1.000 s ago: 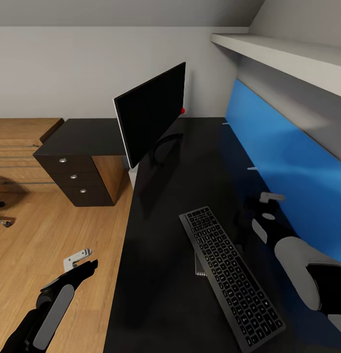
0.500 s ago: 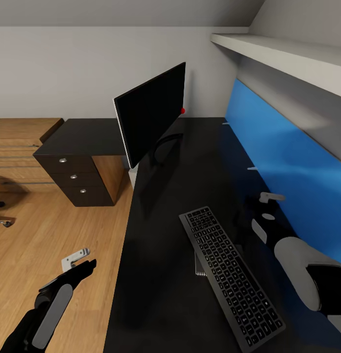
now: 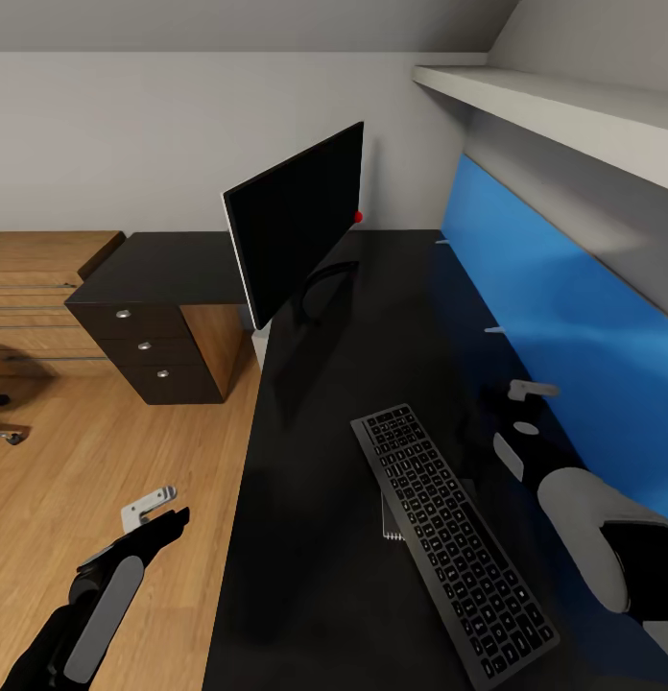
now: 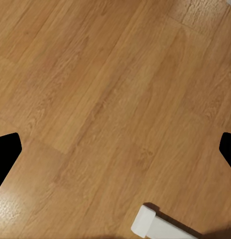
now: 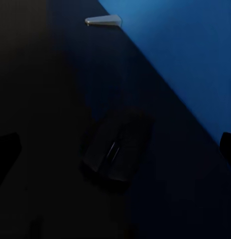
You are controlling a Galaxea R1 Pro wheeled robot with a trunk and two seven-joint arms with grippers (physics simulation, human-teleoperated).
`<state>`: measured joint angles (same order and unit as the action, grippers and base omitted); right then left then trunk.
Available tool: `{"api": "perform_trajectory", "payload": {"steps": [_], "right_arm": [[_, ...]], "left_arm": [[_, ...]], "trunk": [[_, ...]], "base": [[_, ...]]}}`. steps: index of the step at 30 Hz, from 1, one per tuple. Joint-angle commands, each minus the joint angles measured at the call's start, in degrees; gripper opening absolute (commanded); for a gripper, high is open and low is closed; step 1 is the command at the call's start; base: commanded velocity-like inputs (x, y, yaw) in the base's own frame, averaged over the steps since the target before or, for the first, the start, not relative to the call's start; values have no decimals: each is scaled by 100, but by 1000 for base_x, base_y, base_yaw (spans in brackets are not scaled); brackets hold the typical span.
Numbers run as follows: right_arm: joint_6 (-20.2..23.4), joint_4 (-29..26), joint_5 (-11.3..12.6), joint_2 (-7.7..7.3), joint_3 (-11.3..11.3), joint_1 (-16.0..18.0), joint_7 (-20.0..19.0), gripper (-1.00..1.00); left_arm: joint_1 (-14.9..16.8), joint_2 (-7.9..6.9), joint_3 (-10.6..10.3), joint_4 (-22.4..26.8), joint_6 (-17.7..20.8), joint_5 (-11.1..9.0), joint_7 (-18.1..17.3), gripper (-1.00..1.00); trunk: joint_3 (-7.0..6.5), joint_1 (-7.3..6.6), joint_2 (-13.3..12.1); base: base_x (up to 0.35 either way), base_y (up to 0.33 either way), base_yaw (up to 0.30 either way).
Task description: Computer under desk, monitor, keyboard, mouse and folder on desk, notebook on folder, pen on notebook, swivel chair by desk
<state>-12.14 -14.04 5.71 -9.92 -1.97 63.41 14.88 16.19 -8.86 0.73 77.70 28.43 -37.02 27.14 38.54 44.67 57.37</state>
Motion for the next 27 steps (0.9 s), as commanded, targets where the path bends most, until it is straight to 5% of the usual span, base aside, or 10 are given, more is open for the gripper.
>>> {"api": "perform_trajectory", "payload": {"steps": [1, 27], "right_arm": [[-31, 6, 64, -1, -23, -4, 5, 100], [-217, 15, 61, -4, -23, -31, 3, 100]], "left_arm": [[4, -3, -3, 9, 14, -60, 46, 100], [2, -10, -3, 9, 22, -52, 50, 100]], "trunk": [[5, 0, 4], [145, 0, 4]], "base": [[0, 0, 0], [0, 0, 0]]}}
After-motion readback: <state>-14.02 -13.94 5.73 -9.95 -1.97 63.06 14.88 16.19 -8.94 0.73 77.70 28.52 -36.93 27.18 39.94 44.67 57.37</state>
